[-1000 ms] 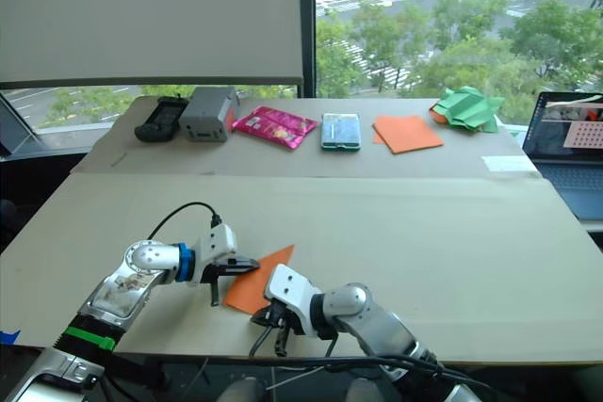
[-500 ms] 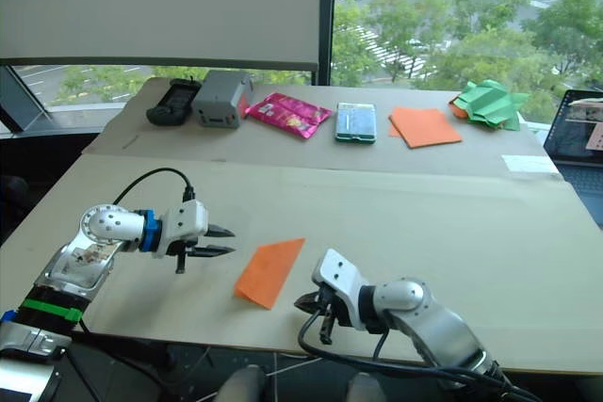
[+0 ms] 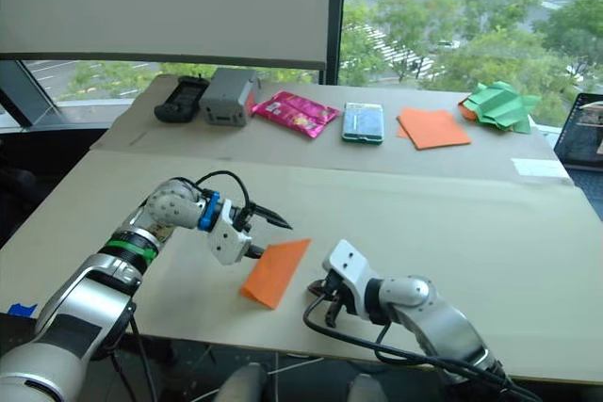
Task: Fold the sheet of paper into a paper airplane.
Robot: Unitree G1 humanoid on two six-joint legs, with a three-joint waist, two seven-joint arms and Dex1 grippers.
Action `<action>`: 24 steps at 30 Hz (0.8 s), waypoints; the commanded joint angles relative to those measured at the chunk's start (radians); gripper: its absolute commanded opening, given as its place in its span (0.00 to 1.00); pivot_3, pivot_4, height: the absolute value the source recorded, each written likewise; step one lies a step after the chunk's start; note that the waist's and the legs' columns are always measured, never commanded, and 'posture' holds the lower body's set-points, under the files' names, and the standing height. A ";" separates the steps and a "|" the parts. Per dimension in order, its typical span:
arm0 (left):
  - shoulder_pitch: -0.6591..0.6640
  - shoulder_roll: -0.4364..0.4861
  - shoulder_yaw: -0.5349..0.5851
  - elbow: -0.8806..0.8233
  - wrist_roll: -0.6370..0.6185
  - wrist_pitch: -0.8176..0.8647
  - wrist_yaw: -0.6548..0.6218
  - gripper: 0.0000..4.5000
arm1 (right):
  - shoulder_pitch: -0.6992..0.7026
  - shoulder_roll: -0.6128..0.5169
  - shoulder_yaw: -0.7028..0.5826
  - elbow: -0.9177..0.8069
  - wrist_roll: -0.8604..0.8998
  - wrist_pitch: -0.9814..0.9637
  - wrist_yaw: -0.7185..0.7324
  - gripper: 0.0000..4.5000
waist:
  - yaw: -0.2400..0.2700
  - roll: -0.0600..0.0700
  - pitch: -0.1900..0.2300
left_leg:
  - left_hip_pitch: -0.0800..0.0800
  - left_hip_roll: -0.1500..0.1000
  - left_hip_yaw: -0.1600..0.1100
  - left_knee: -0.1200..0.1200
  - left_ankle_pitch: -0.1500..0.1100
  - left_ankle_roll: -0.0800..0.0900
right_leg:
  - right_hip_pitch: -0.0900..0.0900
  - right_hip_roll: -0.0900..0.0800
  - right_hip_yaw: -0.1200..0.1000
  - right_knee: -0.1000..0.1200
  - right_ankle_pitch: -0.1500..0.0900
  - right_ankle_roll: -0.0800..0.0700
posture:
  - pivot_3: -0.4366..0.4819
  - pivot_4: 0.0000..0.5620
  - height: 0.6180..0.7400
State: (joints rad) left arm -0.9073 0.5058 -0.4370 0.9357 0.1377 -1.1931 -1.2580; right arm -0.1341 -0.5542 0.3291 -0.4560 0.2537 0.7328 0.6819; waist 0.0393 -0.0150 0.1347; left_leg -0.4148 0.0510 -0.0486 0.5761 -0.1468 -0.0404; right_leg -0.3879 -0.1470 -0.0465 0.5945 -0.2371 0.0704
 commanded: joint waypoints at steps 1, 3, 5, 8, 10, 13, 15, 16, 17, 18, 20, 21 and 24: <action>-0.037 -0.006 -0.034 0.077 0.023 -0.098 0.011 0.73 | 0.006 0.007 -0.024 -0.030 -0.003 0.026 -0.034 0.00 | -0.001 0.000 0.000 | 0.000 0.000 0.000 0.000 0.000 0.000 | 0.000 0.000 0.000 0.000 0.000 0.000 | 0.48 0.27 0.69; -0.052 -0.007 -0.053 0.108 0.024 -0.117 0.000 0.61 | 0.004 0.012 -0.022 -0.035 -0.002 0.032 -0.044 0.00 | 0.000 0.000 0.000 | 0.000 0.000 0.000 0.000 0.000 0.000 | 0.000 0.000 0.000 0.000 0.000 0.000 | 0.48 0.27 0.69; -0.064 -0.006 -0.065 0.129 0.032 -0.131 0.007 0.46 | 0.005 0.018 -0.021 -0.039 -0.002 0.036 -0.056 0.00 | 0.000 -0.001 0.000 | 0.000 0.000 0.000 0.000 0.000 0.000 | 0.000 0.000 0.000 0.000 0.000 0.000 | 0.48 0.27 0.69; -0.084 0.000 -0.069 0.147 0.082 -0.146 0.057 0.24 | 0.005 0.021 -0.017 -0.033 -0.006 0.034 -0.066 0.00 | 0.001 -0.001 0.001 | 0.000 0.000 0.000 0.000 -0.003 -0.005 | 0.000 0.000 0.000 0.000 0.000 0.000 | 0.48 0.27 0.69; -0.093 0.003 -0.063 0.154 0.120 -0.147 0.106 0.09 | 0.003 0.017 -0.018 -0.026 -0.008 0.028 -0.065 0.00 | 0.001 -0.001 0.001 | -0.001 0.000 0.000 0.000 -0.004 -0.006 | 0.000 0.000 0.000 0.000 0.000 0.000 | 0.48 0.27 0.69; -0.097 0.017 -0.060 0.151 0.164 -0.132 0.165 0.01 | -0.001 0.025 -0.052 -0.019 0.000 0.031 -0.078 0.00 | 0.000 -0.001 0.001 | -0.001 0.000 0.000 0.000 -0.004 -0.006 | 0.000 0.000 0.000 0.000 0.000 0.000 | 0.48 0.27 0.69; -0.093 0.029 -0.050 0.134 0.178 -0.062 0.191 0.01 | -0.009 0.027 -0.086 -0.008 -0.004 0.035 -0.100 0.00 | 0.000 -0.001 0.001 | -0.001 0.000 0.000 0.000 -0.002 -0.003 | 0.000 0.000 0.000 0.001 0.000 0.000 | 0.48 0.27 0.69; -0.088 0.031 -0.040 0.122 0.175 0.010 0.196 0.01 | -0.014 0.027 -0.102 0.000 -0.010 0.034 -0.113 0.00 | 0.000 -0.001 0.001 | -0.001 0.000 0.000 0.000 -0.001 -0.002 | 0.000 0.000 0.000 0.002 0.000 0.000 | 0.48 0.27 0.69; -0.082 0.031 -0.033 0.104 0.170 0.086 0.191 0.01 | -0.018 0.025 -0.115 0.008 -0.020 0.029 -0.127 0.00 | 0.001 -0.001 0.001 | -0.001 0.000 -0.001 0.000 0.001 0.002 | 0.000 0.000 0.000 0.002 0.000 0.001 | 0.48 0.27 0.69; -0.060 0.034 -0.018 0.047 0.135 0.202 0.156 0.01 | -0.025 0.025 -0.138 0.025 -0.042 0.018 -0.158 0.00 | 0.001 -0.001 0.001 | -0.001 0.000 -0.001 0.000 0.001 0.002 | 0.000 0.000 0.000 0.002 0.000 0.001 | 0.48 0.27 0.69; -0.002 0.048 0.010 -0.107 0.092 0.475 0.092 0.01 | -0.034 0.020 -0.169 0.049 -0.086 -0.008 -0.207 0.00 | 0.000 0.000 0.000 | -0.001 0.000 -0.001 0.000 0.001 0.002 | 0.000 0.000 0.000 0.003 0.000 0.000 | 0.48 0.27 0.69; 0.033 0.059 0.021 -0.201 0.078 0.588 0.067 0.01 | -0.036 0.019 -0.181 0.057 -0.104 -0.017 -0.227 0.00 | -0.001 0.000 0.000 | -0.001 0.000 -0.001 0.000 0.001 0.002 | 0.000 0.000 0.000 0.003 0.000 0.000 | 0.48 0.27 0.69; 0.126 0.070 0.057 -0.481 0.099 1.057 0.039 0.01 | -0.031 0.029 -0.203 0.061 -0.125 -0.028 -0.258 0.00 | -0.006 0.000 0.000 | 0.000 0.000 -0.001 -0.001 0.002 0.002 | 0.000 0.000 0.001 0.003 0.000 0.000 | 0.48 0.27 0.69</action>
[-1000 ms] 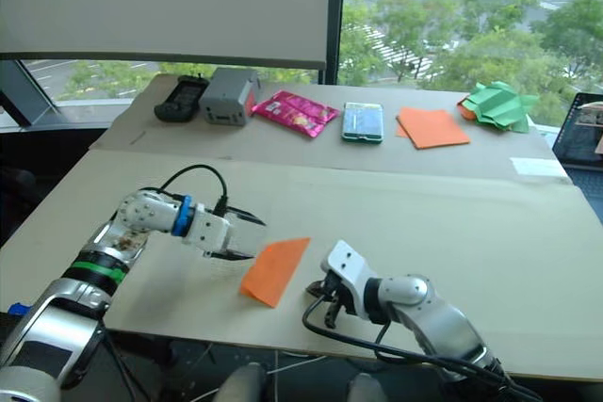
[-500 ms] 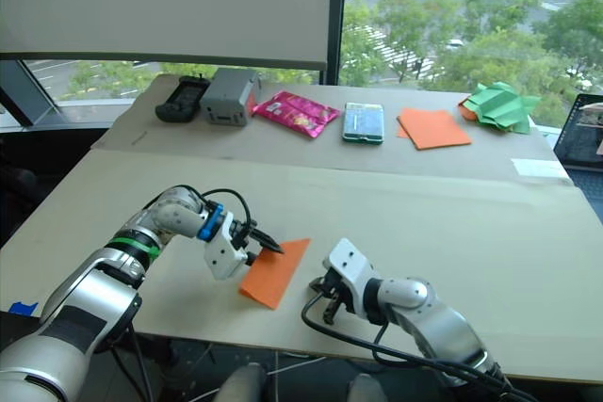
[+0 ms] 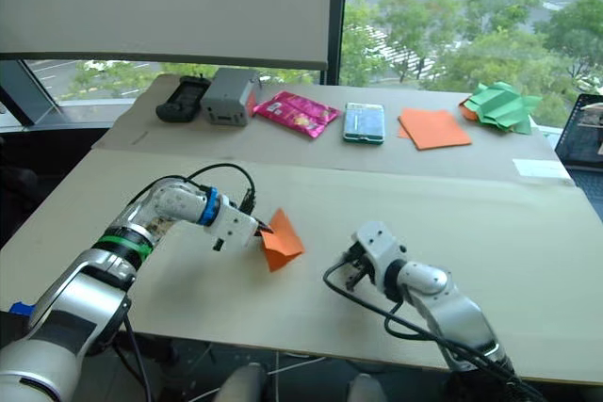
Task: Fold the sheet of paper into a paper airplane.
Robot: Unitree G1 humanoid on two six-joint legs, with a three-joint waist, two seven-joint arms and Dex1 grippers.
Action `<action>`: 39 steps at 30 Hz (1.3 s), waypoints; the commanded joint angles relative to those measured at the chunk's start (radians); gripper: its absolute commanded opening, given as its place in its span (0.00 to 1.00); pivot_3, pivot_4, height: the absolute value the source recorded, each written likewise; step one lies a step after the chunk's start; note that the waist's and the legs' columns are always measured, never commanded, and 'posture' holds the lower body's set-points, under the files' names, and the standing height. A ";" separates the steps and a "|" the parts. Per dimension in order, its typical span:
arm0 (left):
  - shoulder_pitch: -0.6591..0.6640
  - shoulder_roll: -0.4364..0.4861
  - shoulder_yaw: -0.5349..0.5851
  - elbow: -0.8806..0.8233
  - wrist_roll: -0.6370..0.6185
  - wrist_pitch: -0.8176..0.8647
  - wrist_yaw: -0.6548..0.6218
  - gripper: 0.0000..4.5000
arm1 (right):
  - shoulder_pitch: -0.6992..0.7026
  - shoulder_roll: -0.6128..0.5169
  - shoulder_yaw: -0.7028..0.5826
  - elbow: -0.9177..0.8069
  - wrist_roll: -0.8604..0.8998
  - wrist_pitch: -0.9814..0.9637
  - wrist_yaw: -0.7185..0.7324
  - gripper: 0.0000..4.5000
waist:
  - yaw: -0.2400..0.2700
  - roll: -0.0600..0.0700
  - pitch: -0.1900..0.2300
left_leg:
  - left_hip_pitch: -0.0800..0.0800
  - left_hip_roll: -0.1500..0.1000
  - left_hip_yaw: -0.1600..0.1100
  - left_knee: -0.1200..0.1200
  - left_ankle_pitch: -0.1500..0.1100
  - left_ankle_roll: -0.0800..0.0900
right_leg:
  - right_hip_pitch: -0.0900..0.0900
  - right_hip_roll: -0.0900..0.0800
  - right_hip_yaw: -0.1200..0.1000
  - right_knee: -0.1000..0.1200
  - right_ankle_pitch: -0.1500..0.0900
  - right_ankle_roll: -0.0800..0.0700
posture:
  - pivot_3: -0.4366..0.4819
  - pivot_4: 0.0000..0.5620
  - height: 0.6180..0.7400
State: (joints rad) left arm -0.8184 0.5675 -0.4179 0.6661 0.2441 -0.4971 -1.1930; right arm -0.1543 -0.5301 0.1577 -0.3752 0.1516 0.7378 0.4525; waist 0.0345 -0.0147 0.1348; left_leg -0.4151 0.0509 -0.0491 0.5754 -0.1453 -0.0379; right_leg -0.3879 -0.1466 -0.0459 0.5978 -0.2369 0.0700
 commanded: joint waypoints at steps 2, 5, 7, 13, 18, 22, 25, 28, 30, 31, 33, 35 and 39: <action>0.093 0.004 0.047 -0.376 -0.010 0.569 -0.037 0.01 | -0.008 0.010 -0.034 -0.024 -0.035 -0.043 -0.038 0.00 | -0.003 0.000 0.000 | 0.000 0.000 0.000 0.000 0.001 0.001 | 0.001 0.001 0.000 0.002 0.000 0.000 | 0.48 0.27 0.69; 0.149 -0.046 0.021 -0.490 0.049 0.749 0.040 0.01 | -0.010 0.032 -0.025 -0.027 -0.041 -0.038 -0.047 0.00 | -0.004 0.001 0.000 | 0.001 0.000 -0.001 0.000 0.001 0.001 | 0.000 0.001 0.000 0.004 -0.001 -0.001 | 0.48 0.27 0.69; 0.160 -0.073 -0.011 -0.503 0.091 0.786 0.086 0.01 | -0.019 0.049 -0.012 -0.027 -0.044 -0.034 -0.051 0.00 | -0.004 0.001 0.000 | 0.002 0.000 -0.001 0.000 0.001 0.001 | 0.000 0.001 0.000 0.004 -0.002 -0.002 | 0.48 0.27 0.69; 0.169 -0.092 -0.021 -0.547 0.086 0.814 0.108 0.35 | -0.034 0.067 0.002 -0.029 -0.055 -0.037 -0.043 0.00 | -0.005 0.001 0.000 | 0.000 0.000 -0.001 0.001 -0.002 -0.004 | 0.000 0.001 0.000 0.002 -0.002 -0.002 | 0.48 0.27 0.69; 0.186 -0.052 0.013 -0.596 0.043 0.817 0.085 0.73 | -0.036 0.096 -0.016 -0.058 -0.047 -0.065 -0.052 0.00 | -0.016 0.001 0.000 | 0.000 0.000 -0.001 0.001 0.002 0.004 | 0.001 0.001 0.000 0.003 -0.001 -0.001 | 0.48 0.27 0.69; 0.229 0.049 0.101 -0.711 -0.093 0.836 -0.023 0.80 | -0.029 0.118 0.008 -0.160 0.027 -0.098 0.026 0.29 | -0.032 0.002 0.000 | 0.000 0.000 -0.001 -0.001 0.003 0.005 | 0.002 0.002 0.003 0.004 -0.001 -0.001 | 0.48 0.27 0.69; 0.247 0.102 0.148 -0.752 -0.167 0.870 -0.058 0.80 | -0.033 0.101 0.078 -0.194 0.028 -0.108 0.081 0.52 | -0.034 0.002 0.000 | 0.001 0.001 -0.003 -0.001 0.004 0.006 | 0.001 0.005 0.004 0.006 -0.001 -0.001 | 0.48 0.27 0.69; 0.262 0.136 0.220 -0.757 -0.257 0.918 -0.075 0.80 | -0.060 0.108 0.177 -0.174 -0.025 -0.167 0.094 0.75 | -0.035 0.002 0.000 | 0.004 0.001 -0.003 -0.001 0.002 0.003 | 0.000 0.005 0.004 0.006 -0.004 -0.006 | 0.48 0.27 0.69; 0.260 0.146 0.257 -0.714 -0.276 0.952 -0.044 0.80 | -0.081 0.120 0.240 -0.131 -0.074 -0.210 0.090 0.91 | -0.036 0.002 0.001 | 0.004 0.001 -0.003 -0.001 -0.001 -0.002 | 0.000 0.004 0.004 0.005 -0.005 -0.006 | 0.48 0.27 0.69; 0.262 0.146 0.279 -0.698 -0.286 0.966 -0.023 0.80 | -0.091 0.119 0.270 -0.103 -0.111 -0.233 0.082 0.97 | -0.036 0.002 0.001 | 0.004 0.001 -0.003 -0.001 -0.001 -0.002 | 0.000 0.004 0.004 0.005 -0.005 -0.006 | 0.48 0.27 0.69; 0.268 0.141 0.309 -0.685 -0.305 0.990 0.015 0.80 | -0.104 0.116 0.300 -0.052 -0.181 -0.272 0.051 0.97 | -0.035 0.002 0.001 | 0.003 0.001 -0.003 -0.001 -0.002 -0.003 | -0.001 0.004 0.003 0.004 -0.005 -0.006 | 0.48 0.27 0.69; 0.278 0.131 0.328 -0.681 -0.319 1.009 0.054 0.80 | -0.108 0.124 0.307 -0.014 -0.223 -0.303 0.023 0.97 | -0.032 0.002 0.001 | 0.002 0.001 -0.003 -0.001 -0.001 -0.003 | 0.000 0.004 0.003 0.003 -0.005 -0.006 | 0.48 0.27 0.69; 0.321 0.100 0.366 -0.730 -0.382 1.048 0.103 0.80 | -0.101 0.163 0.278 0.016 -0.233 -0.300 -0.008 0.97 | -0.028 0.001 0.001 | 0.001 0.000 -0.003 0.000 0.001 0.001 | 0.000 0.005 0.004 0.005 -0.003 -0.004 | 0.48 0.27 0.69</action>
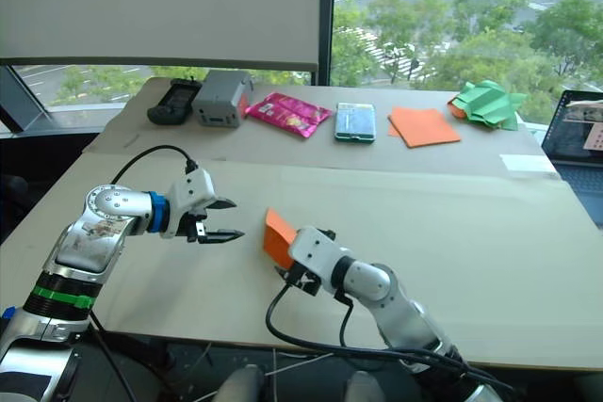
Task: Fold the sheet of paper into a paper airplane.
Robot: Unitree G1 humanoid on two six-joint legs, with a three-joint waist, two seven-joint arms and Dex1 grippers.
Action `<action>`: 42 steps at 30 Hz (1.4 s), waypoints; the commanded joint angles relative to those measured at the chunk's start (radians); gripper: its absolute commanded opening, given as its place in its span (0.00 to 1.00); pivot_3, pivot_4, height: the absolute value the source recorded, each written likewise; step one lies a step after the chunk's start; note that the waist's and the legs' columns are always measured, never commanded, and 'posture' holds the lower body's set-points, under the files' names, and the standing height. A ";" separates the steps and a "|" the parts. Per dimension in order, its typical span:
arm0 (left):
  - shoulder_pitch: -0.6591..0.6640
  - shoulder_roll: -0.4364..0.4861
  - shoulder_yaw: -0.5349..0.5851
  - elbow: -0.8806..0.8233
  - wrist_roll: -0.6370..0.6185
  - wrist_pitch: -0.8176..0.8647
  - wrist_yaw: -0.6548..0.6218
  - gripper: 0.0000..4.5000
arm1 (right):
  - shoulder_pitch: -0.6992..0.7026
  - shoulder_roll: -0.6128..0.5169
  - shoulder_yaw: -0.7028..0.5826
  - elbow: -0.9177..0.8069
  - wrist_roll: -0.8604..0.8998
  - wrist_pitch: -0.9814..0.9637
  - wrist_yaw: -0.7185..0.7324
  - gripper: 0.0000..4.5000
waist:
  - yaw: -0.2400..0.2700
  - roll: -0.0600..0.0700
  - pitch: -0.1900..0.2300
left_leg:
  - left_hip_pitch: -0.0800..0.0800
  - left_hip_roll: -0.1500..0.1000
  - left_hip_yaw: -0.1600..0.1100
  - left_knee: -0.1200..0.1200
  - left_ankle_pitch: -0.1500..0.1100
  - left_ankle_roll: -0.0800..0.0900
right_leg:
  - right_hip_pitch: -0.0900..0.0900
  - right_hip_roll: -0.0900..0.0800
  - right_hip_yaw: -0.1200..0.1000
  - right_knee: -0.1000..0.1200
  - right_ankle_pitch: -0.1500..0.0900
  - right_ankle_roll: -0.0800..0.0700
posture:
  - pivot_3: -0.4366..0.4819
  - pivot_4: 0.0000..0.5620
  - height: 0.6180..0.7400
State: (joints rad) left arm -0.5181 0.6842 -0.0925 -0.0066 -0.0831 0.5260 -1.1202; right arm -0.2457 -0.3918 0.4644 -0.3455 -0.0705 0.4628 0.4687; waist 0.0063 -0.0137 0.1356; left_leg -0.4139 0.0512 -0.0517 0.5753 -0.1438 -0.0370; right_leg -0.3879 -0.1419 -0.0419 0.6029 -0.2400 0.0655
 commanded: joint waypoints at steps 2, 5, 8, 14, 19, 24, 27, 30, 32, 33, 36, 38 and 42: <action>0.064 -0.022 0.062 -0.089 -0.085 0.048 0.050 0.80 | -0.003 0.046 -0.047 -0.003 -0.011 -0.017 -0.039 0.85 | 0.000 -0.001 0.000 | 0.001 0.000 0.000 0.000 0.003 0.004 | 0.000 0.001 0.001 0.004 0.000 0.000 | 0.48 0.27 0.69; 0.105 -0.019 0.070 -0.103 -0.101 0.045 0.077 0.80 | 0.002 0.056 -0.050 0.011 -0.013 -0.022 -0.034 0.63 | 0.000 -0.001 0.000 | 0.004 0.002 -0.001 -0.001 0.003 0.004 | 0.000 0.005 0.002 0.007 0.000 0.000 | 0.48 0.27 0.69; 0.113 -0.035 0.093 -0.117 -0.147 0.061 0.100 0.80 | 0.006 0.062 -0.049 0.029 -0.013 -0.032 -0.028 0.39 | 0.001 -0.001 0.000 | 0.005 0.004 -0.002 -0.001 0.002 0.004 | 0.000 0.007 0.002 0.007 -0.004 -0.006 | 0.48 0.27 0.69; 0.118 -0.043 0.118 -0.122 -0.205 0.068 0.128 0.80 | 0.001 0.044 -0.051 0.037 -0.008 -0.084 0.025 0.00 | 0.001 -0.001 0.000 | 0.005 0.004 -0.002 -0.001 -0.002 -0.003 | 0.000 0.007 0.002 0.007 -0.004 -0.006 | 0.48 0.27 0.69; 0.118 -0.075 0.186 -0.117 -0.315 0.096 0.141 0.80 | -0.023 -0.093 -0.049 0.021 0.073 -0.287 0.280 0.00 | 0.002 -0.001 0.000 | 0.005 0.004 -0.002 -0.001 -0.001 -0.001 | 0.001 0.007 0.002 0.007 -0.004 -0.006 | 0.48 0.27 0.69; 0.156 -0.046 0.203 -0.083 -0.364 0.077 0.079 0.80 | -0.104 -0.202 -0.035 0.119 0.113 -0.503 0.513 0.00 | -0.007 -0.002 0.000 | 0.007 0.004 -0.002 -0.001 0.002 0.003 | 0.002 0.008 0.004 0.007 -0.004 -0.006 | 0.48 0.27 0.69; 0.187 -0.010 0.174 -0.072 -0.367 0.054 0.015 0.80 | -0.159 -0.210 -0.022 0.222 0.094 -0.586 0.579 0.00 | -0.013 -0.003 0.000 | 0.008 0.007 -0.001 -0.001 0.001 0.002 | 0.002 0.010 0.004 0.007 -0.004 -0.007 | 0.48 0.27 0.69; 0.205 -0.005 0.140 -0.084 -0.353 0.027 0.004 0.80 | -0.173 -0.203 -0.019 0.274 0.082 -0.592 0.601 0.00 | -0.014 -0.003 0.000 | 0.008 0.008 0.000 -0.001 -0.001 -0.001 | 0.002 0.011 0.004 0.007 -0.004 -0.007 | 0.48 0.27 0.69; 0.208 -0.013 0.131 -0.095 -0.354 0.022 0.017 0.80 | -0.170 -0.190 -0.022 0.278 0.077 -0.574 0.591 0.00 | -0.008 -0.003 0.000 | 0.007 0.008 0.000 -0.001 -0.001 -0.001 | 0.002 0.011 0.004 0.007 -0.004 -0.007 | 0.48 0.27 0.69; 0.211 -0.014 0.127 -0.099 -0.356 0.018 0.017 0.68 | -0.167 -0.183 -0.023 0.277 0.076 -0.567 0.587 0.00 | -0.006 -0.003 0.000 | 0.007 0.008 0.001 -0.001 -0.001 -0.001 | 0.002 0.011 0.004 0.007 -0.004 -0.007 | 0.48 0.27 0.69; 0.224 -0.013 0.113 -0.117 -0.366 0.018 0.006 0.47 | -0.150 -0.169 -0.028 0.266 0.074 -0.546 0.577 0.07 | -0.004 -0.003 0.000 | 0.007 0.008 0.001 -0.001 -0.001 -0.001 | 0.002 0.011 0.004 0.007 -0.004 -0.007 | 0.48 0.27 0.69; 0.224 -0.011 0.094 -0.118 -0.356 0.011 0.001 0.33 | -0.138 -0.161 -0.037 0.246 0.074 -0.516 0.560 0.21 | -0.001 -0.003 0.000 | 0.007 0.009 0.001 -0.001 -0.001 -0.002 | 0.002 0.011 0.004 0.007 -0.004 -0.007 | 0.48 0.27 0.69; 0.212 -0.008 0.045 -0.100 -0.324 -0.014 -0.011 0.03 | -0.114 -0.166 -0.044 0.175 0.084 -0.461 0.550 0.50 | 0.005 -0.003 0.000 | 0.007 0.009 0.002 -0.001 -0.001 -0.002 | 0.001 0.011 0.004 0.007 -0.004 -0.008 | 0.48 0.27 0.69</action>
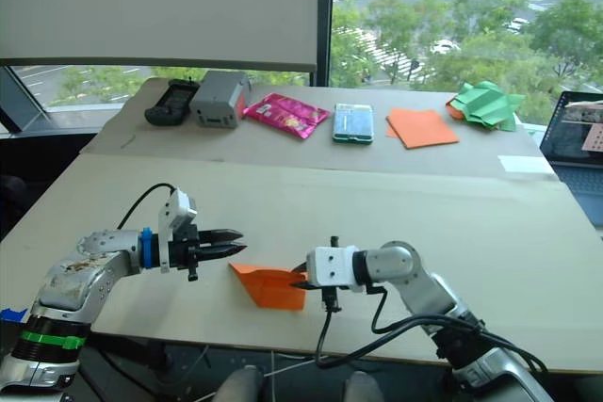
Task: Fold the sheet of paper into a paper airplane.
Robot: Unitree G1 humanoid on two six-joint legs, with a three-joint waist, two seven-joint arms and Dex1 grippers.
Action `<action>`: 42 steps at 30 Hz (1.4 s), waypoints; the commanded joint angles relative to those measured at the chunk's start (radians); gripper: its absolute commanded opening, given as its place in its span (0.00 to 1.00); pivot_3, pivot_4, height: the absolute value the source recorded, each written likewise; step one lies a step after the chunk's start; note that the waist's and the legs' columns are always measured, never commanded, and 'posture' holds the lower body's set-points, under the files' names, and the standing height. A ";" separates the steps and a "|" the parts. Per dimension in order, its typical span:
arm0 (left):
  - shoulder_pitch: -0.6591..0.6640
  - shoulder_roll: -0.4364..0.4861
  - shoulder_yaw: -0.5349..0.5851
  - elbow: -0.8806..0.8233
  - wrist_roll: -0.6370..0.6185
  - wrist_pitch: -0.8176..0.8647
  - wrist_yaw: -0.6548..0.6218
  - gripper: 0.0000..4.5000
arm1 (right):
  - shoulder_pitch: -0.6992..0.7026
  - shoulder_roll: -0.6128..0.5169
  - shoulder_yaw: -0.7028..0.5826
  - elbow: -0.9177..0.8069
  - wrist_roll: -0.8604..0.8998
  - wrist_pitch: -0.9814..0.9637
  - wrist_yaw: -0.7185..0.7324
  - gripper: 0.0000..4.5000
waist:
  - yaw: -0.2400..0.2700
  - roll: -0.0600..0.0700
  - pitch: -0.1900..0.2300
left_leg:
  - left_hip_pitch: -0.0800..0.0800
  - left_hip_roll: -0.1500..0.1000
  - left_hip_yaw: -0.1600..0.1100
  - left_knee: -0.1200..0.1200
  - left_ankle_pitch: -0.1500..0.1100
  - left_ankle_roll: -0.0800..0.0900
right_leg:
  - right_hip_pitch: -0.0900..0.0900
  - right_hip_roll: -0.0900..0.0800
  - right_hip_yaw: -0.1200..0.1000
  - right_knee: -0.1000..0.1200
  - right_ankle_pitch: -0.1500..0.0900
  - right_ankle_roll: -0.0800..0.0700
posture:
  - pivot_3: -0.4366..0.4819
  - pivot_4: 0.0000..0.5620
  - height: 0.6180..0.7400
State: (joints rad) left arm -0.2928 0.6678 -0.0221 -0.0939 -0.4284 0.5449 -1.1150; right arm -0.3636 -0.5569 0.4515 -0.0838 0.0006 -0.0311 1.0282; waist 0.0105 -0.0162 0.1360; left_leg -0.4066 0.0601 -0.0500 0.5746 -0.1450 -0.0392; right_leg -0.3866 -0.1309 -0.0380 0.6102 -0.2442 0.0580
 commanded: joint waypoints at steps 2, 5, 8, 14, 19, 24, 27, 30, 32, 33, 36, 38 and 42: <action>-0.018 0.013 -0.059 0.011 0.051 -0.068 -0.027 0.03 | 0.018 -0.007 -0.034 -0.128 0.014 0.061 -0.014 0.50 | 0.001 0.000 0.000 | 0.000 0.000 0.000 0.000 0.000 0.000 | 0.000 0.000 0.000 0.000 0.000 0.000 | 0.48 0.27 0.69; -0.025 0.010 -0.090 0.044 0.075 -0.100 -0.043 0.03 | 0.039 -0.004 -0.048 -0.184 0.020 0.109 -0.033 0.50 | 0.002 0.000 0.000 | 0.000 0.000 0.000 0.000 0.000 -0.001 | 0.000 0.000 0.000 0.000 0.000 0.000 | 0.48 0.27 0.69; -0.033 0.006 -0.135 0.096 0.126 -0.156 -0.057 0.03 | 0.057 0.006 -0.066 -0.235 0.025 0.165 -0.064 0.50 | 0.003 0.000 0.000 | 0.000 0.000 0.000 0.000 -0.001 -0.001 | 0.000 0.000 0.000 0.000 0.000 0.000 | 0.48 0.27 0.69; -0.066 -0.011 -0.190 0.209 0.204 -0.256 -0.067 0.03 | 0.075 0.005 -0.067 -0.288 0.017 0.216 -0.092 0.50 | 0.002 0.000 0.000 | 0.000 0.001 0.000 0.000 -0.001 -0.001 | 0.000 0.000 0.000 0.000 0.000 0.000 | 0.48 0.27 0.69; -0.060 -0.011 -0.226 0.261 0.256 -0.332 -0.084 0.03 | 0.095 -0.021 -0.074 -0.374 0.065 0.274 -0.061 0.50 | 0.003 0.001 -0.001 | 0.000 0.001 0.001 0.000 -0.001 -0.001 | 0.000 0.000 0.000 0.000 0.000 0.000 | 0.48 0.27 0.69; -0.047 -0.012 -0.249 0.260 0.293 -0.381 -0.090 0.03 | 0.139 -0.047 -0.022 -0.416 0.029 0.262 -0.059 0.50 | 0.003 0.002 -0.003 | 0.000 0.001 0.001 0.000 -0.001 -0.001 | 0.000 0.000 0.000 0.000 0.000 0.000 | 0.48 0.27 0.69; -0.042 -0.014 -0.247 0.251 0.295 -0.381 -0.091 0.03 | 0.145 -0.038 -0.003 -0.403 -0.013 0.232 -0.085 0.50 | 0.002 0.004 -0.004 | 0.000 0.002 0.001 0.000 -0.001 -0.002 | 0.000 0.000 0.000 -0.001 -0.001 -0.001 | 0.48 0.27 0.69; -0.032 -0.010 -0.247 0.237 0.294 -0.379 -0.093 0.03 | 0.144 -0.055 0.006 -0.393 -0.037 0.212 -0.078 0.50 | 0.003 0.004 -0.005 | 0.000 0.002 0.002 0.000 -0.001 -0.002 | 0.000 0.000 0.000 -0.001 -0.001 -0.001 | 0.48 0.27 0.69; -0.028 -0.007 -0.246 0.234 0.295 -0.379 -0.094 0.03 | 0.146 -0.055 0.008 -0.387 -0.042 0.203 -0.078 0.50 | 0.003 0.004 -0.005 | 0.000 0.002 0.002 0.000 -0.001 -0.002 | 0.000 0.000 0.000 -0.001 -0.001 -0.001 | 0.48 0.27 0.69; -0.026 -0.005 -0.246 0.232 0.297 -0.380 -0.094 0.03 | 0.145 -0.051 0.010 -0.384 -0.045 0.200 -0.081 0.50 | 0.003 0.004 -0.005 | 0.000 0.002 0.002 0.000 -0.001 -0.002 | 0.000 0.000 0.000 -0.001 -0.001 -0.001 | 0.48 0.27 0.69; -0.022 0.002 -0.244 0.227 0.297 -0.379 -0.096 0.03 | 0.142 -0.040 0.015 -0.368 -0.064 0.196 -0.094 0.50 | 0.002 0.004 -0.005 | 0.001 0.002 0.002 0.000 -0.001 -0.002 | 0.000 0.000 0.000 -0.001 -0.001 -0.001 | 0.48 0.27 0.69; -0.019 0.006 -0.242 0.221 0.297 -0.376 -0.094 0.03 | 0.142 -0.028 0.013 -0.346 -0.067 0.213 -0.104 0.50 | 0.002 0.004 -0.005 | 0.001 0.002 0.002 0.000 -0.001 -0.002 | 0.000 0.000 0.000 -0.001 -0.001 -0.001 | 0.48 0.27 0.69; -0.014 0.014 -0.241 0.215 0.299 -0.377 -0.092 0.03 | 0.146 -0.014 0.006 -0.331 -0.054 0.225 -0.098 0.50 | 0.002 0.004 -0.005 | 0.001 0.002 0.002 0.000 -0.001 -0.002 | 0.000 0.000 0.000 0.000 -0.001 -0.001 | 0.48 0.27 0.69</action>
State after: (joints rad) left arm -0.3285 0.6662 -0.2374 0.1240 -0.1580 0.1569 -1.1932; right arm -0.2126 -0.5751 0.4663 -0.3982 -0.0659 0.1907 0.9332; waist 0.0123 -0.0121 0.1311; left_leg -0.4061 0.0621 -0.0483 0.5748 -0.1460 -0.0409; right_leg -0.3867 -0.1308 -0.0384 0.6097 -0.2448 0.0572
